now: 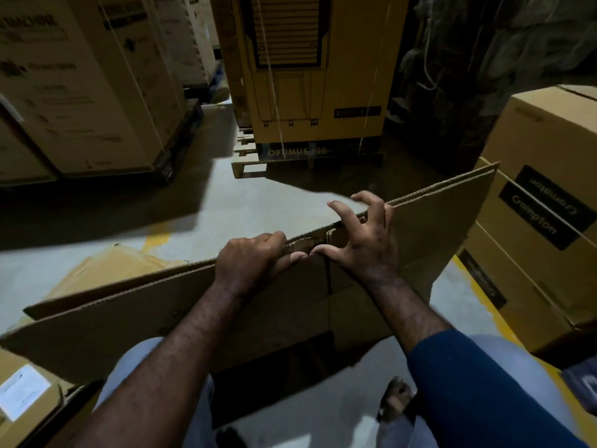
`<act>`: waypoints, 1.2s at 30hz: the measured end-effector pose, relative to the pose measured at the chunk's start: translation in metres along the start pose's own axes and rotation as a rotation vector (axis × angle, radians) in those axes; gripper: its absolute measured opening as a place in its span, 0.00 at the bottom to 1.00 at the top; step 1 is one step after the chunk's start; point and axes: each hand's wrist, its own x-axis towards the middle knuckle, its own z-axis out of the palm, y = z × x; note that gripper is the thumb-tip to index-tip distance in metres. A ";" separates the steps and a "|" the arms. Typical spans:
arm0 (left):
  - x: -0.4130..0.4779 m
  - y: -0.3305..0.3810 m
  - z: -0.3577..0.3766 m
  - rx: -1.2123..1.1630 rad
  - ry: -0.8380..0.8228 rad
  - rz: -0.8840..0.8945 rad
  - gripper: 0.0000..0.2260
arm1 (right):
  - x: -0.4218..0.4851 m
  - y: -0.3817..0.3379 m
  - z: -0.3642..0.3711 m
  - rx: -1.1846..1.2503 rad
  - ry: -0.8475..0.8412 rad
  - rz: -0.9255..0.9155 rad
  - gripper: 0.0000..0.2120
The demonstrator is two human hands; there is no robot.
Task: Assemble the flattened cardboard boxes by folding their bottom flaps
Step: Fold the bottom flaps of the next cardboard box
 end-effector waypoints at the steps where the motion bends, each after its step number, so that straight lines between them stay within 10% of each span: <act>1: 0.000 -0.001 0.000 0.005 -0.001 -0.004 0.24 | -0.001 -0.002 0.000 0.055 -0.012 0.014 0.42; 16: 0.006 0.009 -0.014 0.098 -0.038 0.113 0.20 | 0.017 -0.030 -0.018 0.123 -0.660 -0.116 0.31; 23: 0.004 -0.001 -0.044 0.110 -0.056 0.090 0.20 | 0.030 -0.063 -0.026 0.057 -0.551 -0.107 0.12; 36: -0.049 -0.080 -0.136 0.201 -0.103 -0.117 0.10 | 0.068 -0.188 -0.015 0.202 -0.493 -0.248 0.13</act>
